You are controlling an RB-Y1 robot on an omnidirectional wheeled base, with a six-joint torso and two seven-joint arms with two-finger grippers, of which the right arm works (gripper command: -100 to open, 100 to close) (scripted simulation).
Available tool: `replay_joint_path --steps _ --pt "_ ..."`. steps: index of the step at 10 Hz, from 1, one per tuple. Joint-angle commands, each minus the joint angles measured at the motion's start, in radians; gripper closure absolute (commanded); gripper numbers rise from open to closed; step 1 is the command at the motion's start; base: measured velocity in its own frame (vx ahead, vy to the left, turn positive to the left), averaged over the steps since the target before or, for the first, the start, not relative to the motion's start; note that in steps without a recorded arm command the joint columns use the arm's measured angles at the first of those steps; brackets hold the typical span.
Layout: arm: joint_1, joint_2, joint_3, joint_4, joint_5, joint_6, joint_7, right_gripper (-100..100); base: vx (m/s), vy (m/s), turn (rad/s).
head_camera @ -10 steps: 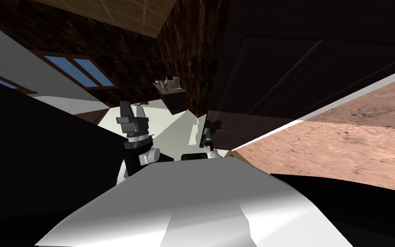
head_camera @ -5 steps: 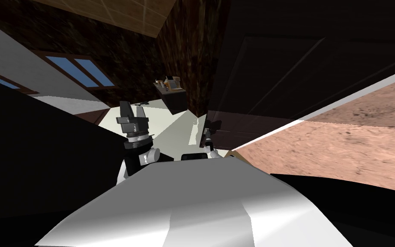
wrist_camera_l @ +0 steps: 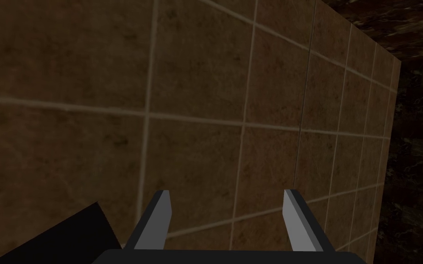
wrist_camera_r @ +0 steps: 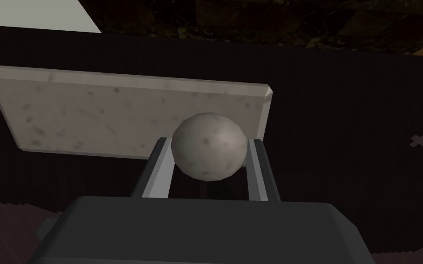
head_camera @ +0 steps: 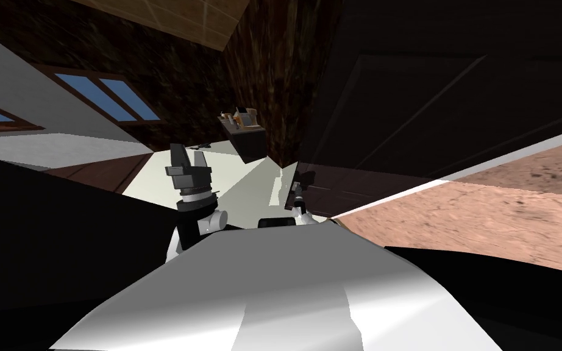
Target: Push the door open
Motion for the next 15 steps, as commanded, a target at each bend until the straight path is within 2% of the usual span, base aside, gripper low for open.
replay_joint_path --steps 1,2,3,4,5,7,9,10,12,15 --pt "0.008 -0.019 -0.014 -0.03 -0.008 0.009 0.013 100 0.072 -0.011 -0.022" --pt "0.008 -0.019 -0.014 -0.03 -0.008 0.009 0.013 100 0.026 -0.018 -0.021" --pt "0.004 -0.029 -0.037 -0.03 -0.029 0.007 0.028 100 0.174 -0.006 -0.182" --pt "0.003 -0.028 -0.046 -0.03 -0.038 0.006 0.035 100 0.243 0.018 -0.076" --pt "0.007 -0.051 -0.017 -0.026 -0.049 0.006 0.035 -100 0.068 -0.064 -0.019" --pt "0.008 -0.077 0.003 -0.031 -0.081 0.0 0.05 -100 -0.085 -0.153 -0.008" --pt "0.008 -0.077 0.003 -0.031 -0.081 0.0 0.05 -100 -0.044 -0.072 0.002" --pt "0.01 -0.092 0.022 -0.036 -0.112 -0.005 0.065 -100 -0.039 -0.064 -0.02" --pt "0.01 -0.094 0.031 -0.038 -0.127 -0.007 0.072 -100 -0.061 -0.081 0.0" --pt "0.013 -0.087 0.068 -0.047 -0.187 -0.017 0.1 -100 -0.067 -0.06 -0.004"
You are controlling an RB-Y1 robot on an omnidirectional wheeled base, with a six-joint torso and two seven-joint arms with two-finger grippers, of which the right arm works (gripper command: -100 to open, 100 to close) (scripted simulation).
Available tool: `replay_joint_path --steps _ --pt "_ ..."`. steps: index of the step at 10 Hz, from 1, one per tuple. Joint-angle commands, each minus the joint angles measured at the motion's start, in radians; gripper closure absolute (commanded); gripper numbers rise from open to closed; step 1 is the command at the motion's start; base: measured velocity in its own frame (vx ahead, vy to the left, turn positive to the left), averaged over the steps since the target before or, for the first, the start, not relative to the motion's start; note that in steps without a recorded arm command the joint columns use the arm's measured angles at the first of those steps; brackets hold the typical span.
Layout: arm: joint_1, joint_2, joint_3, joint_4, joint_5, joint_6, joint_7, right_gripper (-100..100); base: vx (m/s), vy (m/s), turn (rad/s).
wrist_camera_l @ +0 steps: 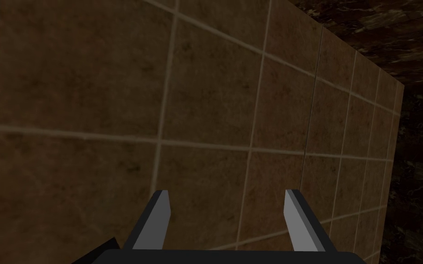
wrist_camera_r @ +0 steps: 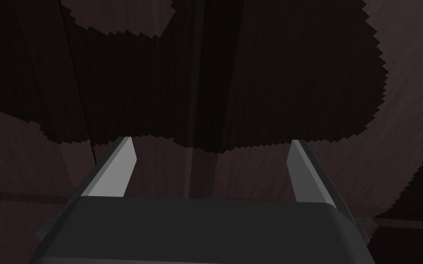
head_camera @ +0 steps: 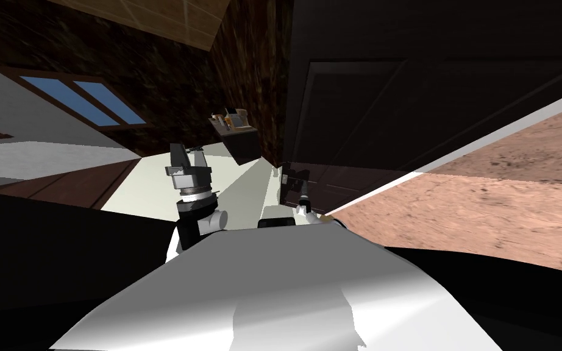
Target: Push the door open
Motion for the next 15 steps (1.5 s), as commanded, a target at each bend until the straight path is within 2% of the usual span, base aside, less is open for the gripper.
replay_joint_path --steps 1,4,7,10,12,15 --pt "-0.003 0.013 0.019 0.004 -0.03 -0.008 0.013 -100 -0.073 -0.026 0.002" --pt "0.0 0.063 0.051 -0.004 -0.08 -0.017 0.037 -100 -0.113 0.05 0.013" --pt "0.001 0.106 0.067 -0.009 -0.106 -0.021 0.049 -100 -0.095 0.189 0.017" --pt "0.001 0.128 0.073 -0.01 -0.115 -0.023 0.054 -100 -0.058 0.206 0.022" --pt "0.004 0.115 0.071 -0.018 -0.114 -0.019 0.057 -100 -0.002 -0.004 -0.019" --pt "0.004 0.089 0.069 -0.017 -0.114 -0.019 0.056 -100 0.066 -0.192 -0.005"
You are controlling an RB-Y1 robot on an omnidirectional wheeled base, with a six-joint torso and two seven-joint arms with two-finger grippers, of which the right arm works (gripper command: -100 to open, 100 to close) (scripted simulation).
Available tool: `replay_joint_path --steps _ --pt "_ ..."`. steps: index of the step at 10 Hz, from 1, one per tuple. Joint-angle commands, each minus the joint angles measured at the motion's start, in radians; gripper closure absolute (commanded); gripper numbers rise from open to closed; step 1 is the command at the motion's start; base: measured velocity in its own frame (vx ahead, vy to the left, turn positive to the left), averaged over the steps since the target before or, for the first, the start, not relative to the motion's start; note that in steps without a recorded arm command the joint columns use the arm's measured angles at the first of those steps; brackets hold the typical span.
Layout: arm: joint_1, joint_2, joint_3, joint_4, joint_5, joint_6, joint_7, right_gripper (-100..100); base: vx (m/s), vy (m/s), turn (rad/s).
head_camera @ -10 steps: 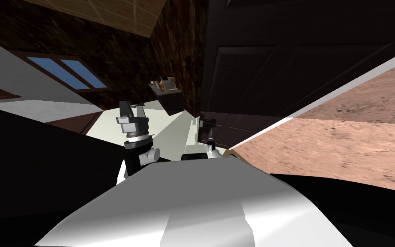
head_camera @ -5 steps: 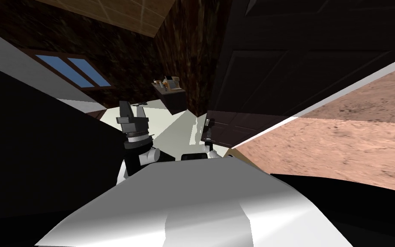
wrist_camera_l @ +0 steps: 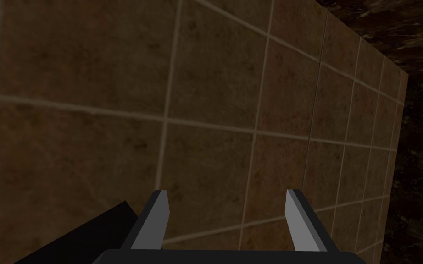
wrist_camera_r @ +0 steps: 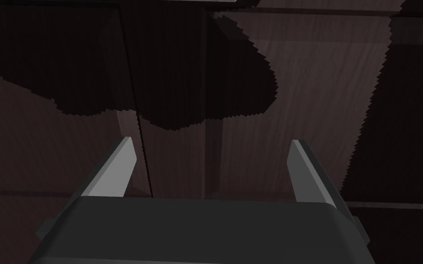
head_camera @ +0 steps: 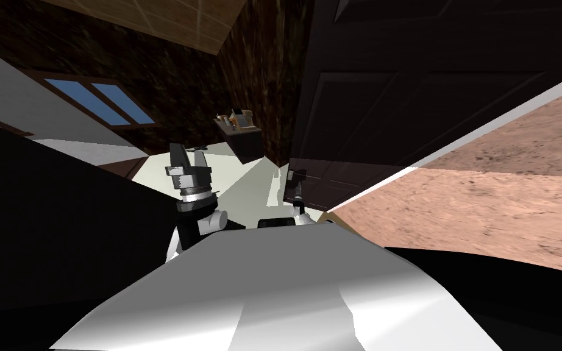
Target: Push the door open
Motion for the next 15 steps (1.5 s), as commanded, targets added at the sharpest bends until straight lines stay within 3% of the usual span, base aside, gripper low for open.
replay_joint_path --steps 1,3,5,6,7,8,11,12,13,14,15 --pt "-0.003 -0.025 -0.002 0.003 0.0 0.001 -0.001 -100 0.123 -0.178 -0.001" --pt "-0.004 -0.064 -0.006 0.005 0.001 0.001 -0.004 -100 0.146 -0.104 0.013" --pt "-0.004 -0.064 -0.006 0.005 0.001 0.001 -0.004 -100 0.119 -0.02 0.001" --pt "-0.005 -0.08 -0.011 0.007 0.003 0.002 -0.007 -100 0.142 0.035 0.037" --pt "-0.005 -0.08 -0.012 0.008 0.003 0.002 -0.007 -100 0.203 0.035 0.033" --pt "-0.005 -0.077 -0.014 0.008 0.003 0.002 -0.009 -100 0.178 0.064 0.024" --pt "-0.006 -0.042 -0.019 0.011 0.005 0.002 -0.012 -100 0.129 0.107 0.016" --pt "-0.006 -0.042 -0.019 0.011 0.005 0.002 -0.012 -100 0.076 0.062 0.018" --pt "-0.007 -0.013 -0.022 0.012 0.005 0.002 -0.013 -100 0.086 0.081 0.036" --pt "-0.007 -0.001 -0.022 0.012 0.006 0.002 -0.014 -100 0.093 0.093 0.027" --pt "-0.007 -0.001 -0.022 0.012 0.006 0.002 -0.014 -100 0.051 0.056 -0.003"
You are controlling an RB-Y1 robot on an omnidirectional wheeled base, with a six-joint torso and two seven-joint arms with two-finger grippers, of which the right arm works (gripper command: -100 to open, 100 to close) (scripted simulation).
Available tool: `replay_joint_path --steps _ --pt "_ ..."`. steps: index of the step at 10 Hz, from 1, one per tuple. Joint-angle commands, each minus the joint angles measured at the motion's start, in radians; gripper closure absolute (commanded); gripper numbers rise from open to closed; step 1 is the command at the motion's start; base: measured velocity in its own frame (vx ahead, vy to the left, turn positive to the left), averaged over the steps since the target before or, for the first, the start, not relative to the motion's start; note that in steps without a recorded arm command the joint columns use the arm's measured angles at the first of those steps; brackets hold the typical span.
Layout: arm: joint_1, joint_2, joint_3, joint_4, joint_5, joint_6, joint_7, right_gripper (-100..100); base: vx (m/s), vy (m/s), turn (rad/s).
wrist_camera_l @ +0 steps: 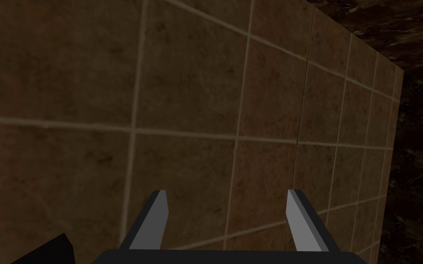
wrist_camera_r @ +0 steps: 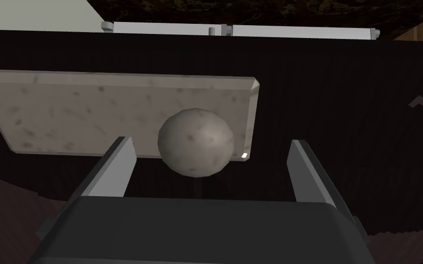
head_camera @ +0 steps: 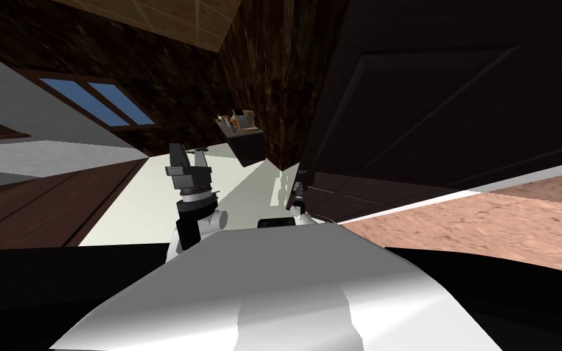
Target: Push the door open
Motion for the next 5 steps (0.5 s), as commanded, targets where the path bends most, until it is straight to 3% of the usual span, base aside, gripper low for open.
replay_joint_path --steps 1,2,3,5 --pt "-0.017 0.004 0.002 0.032 0.002 -0.015 -0.017 -100 0.016 0.019 -0.006" --pt "-0.008 0.002 0.001 0.017 0.001 -0.009 -0.008 -100 0.002 0.005 -0.006" --pt "-0.008 0.002 0.001 0.017 0.001 -0.009 -0.008 100 0.0 0.0 0.0" --pt "-0.008 0.002 0.001 0.017 0.001 -0.009 -0.008 100 0.0 0.0 0.0"
